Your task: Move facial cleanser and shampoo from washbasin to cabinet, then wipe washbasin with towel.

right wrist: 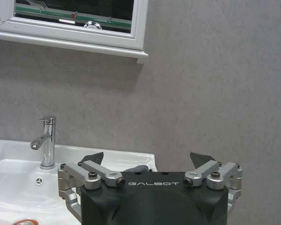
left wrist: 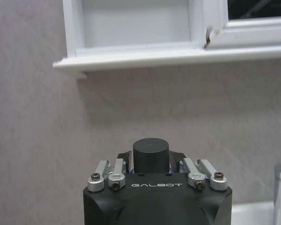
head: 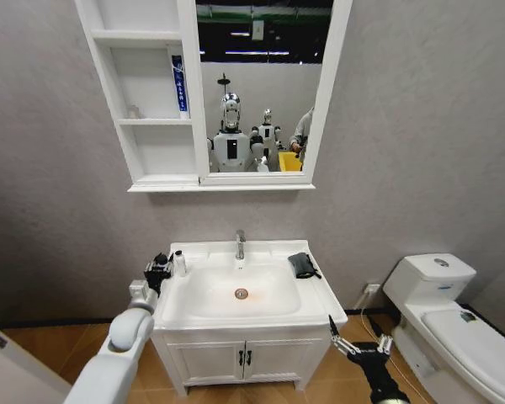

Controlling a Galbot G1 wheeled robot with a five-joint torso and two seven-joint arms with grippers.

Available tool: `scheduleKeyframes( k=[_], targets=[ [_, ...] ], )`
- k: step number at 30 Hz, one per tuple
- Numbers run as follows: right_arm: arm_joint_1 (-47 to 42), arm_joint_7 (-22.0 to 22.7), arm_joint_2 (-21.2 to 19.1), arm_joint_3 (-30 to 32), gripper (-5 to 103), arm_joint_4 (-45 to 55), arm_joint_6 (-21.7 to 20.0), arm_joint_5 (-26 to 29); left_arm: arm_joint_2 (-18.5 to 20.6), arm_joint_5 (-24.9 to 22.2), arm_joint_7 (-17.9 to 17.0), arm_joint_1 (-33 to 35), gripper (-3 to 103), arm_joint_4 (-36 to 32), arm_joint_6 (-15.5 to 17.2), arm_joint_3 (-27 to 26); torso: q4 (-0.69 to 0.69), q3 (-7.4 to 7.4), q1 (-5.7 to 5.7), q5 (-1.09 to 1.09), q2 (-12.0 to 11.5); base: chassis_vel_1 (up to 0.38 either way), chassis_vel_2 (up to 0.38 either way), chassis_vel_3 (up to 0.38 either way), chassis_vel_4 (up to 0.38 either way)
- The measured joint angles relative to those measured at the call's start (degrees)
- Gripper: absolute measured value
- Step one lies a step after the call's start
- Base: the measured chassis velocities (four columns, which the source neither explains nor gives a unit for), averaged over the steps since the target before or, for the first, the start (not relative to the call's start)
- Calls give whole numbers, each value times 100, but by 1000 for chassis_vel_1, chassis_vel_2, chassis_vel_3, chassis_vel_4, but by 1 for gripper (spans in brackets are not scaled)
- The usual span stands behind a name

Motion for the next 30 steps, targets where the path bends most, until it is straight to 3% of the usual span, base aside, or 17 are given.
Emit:
scheduleKeyframes(
  k=[1,3,4,8,11,13,14,16,17,20,24,27,30],
  targets=[
    [0,0,0,0,100,0,0,0,0,0,0,0,43,0,0,0,0,0,0,0,0,0,0,0,0],
    [21,-1,14,-9,100,0,0,-3,546,-501,-215,-562,43,-93,269,134,1,0,0,-1,0,0,0,0,0],
    [21,-1,14,-9,100,0,0,-3,546,-501,-215,-562,43,-93,269,134,1,0,0,-1,0,0,0,0,0],
    [67,0,54,-20,100,-19,4,-4,1677,-1713,-583,-2061,43,2,913,498,0,0,1,-1,0,0,0,0,0],
    [74,0,58,-22,100,-20,4,-4,1874,-1979,-645,-2405,43,50,1080,620,1,0,0,0,0,0,0,0,0],
    [95,5,58,-18,100,-26,5,5,2336,-2679,-724,-3553,43,257,1597,1149,2,0,0,-1,0,0,0,0,0],
    [95,5,58,-18,100,-26,5,5,2336,-2679,-724,-3553,43,257,1597,1149,2,0,0,-1,0,0,0,0,0],
    [127,16,57,-15,100,-28,5,21,2523,-2906,-642,-4463,43,576,1750,1755,1,0,0,1,0,0,0,0,0],
    [127,16,57,-15,100,-28,5,21,2523,-2906,-642,-4463,43,576,1750,1755,1,0,0,1,0,0,0,0,0],
    [214,31,56,-10,100,-54,9,51,2529,-3344,-671,-5465,43,980,2026,2512,1,1,1,-1,0,0,0,0,0],
    [289,50,47,6,100,-81,13,94,2413,-3494,-689,-5961,43,1258,2117,2868,1,0,0,1,1,0,0,0,0],
    [359,78,2,59,100,-107,18,203,1989,-3673,-811,-6791,43,1976,2255,3413,2,0,0,0,0,0,0,0,0],
    [396,82,-22,87,100,-136,24,247,1679,-3801,-890,-7170,43,2424,2349,3691,-2,0,1,1,0,0,0,0,0]
  ],
)
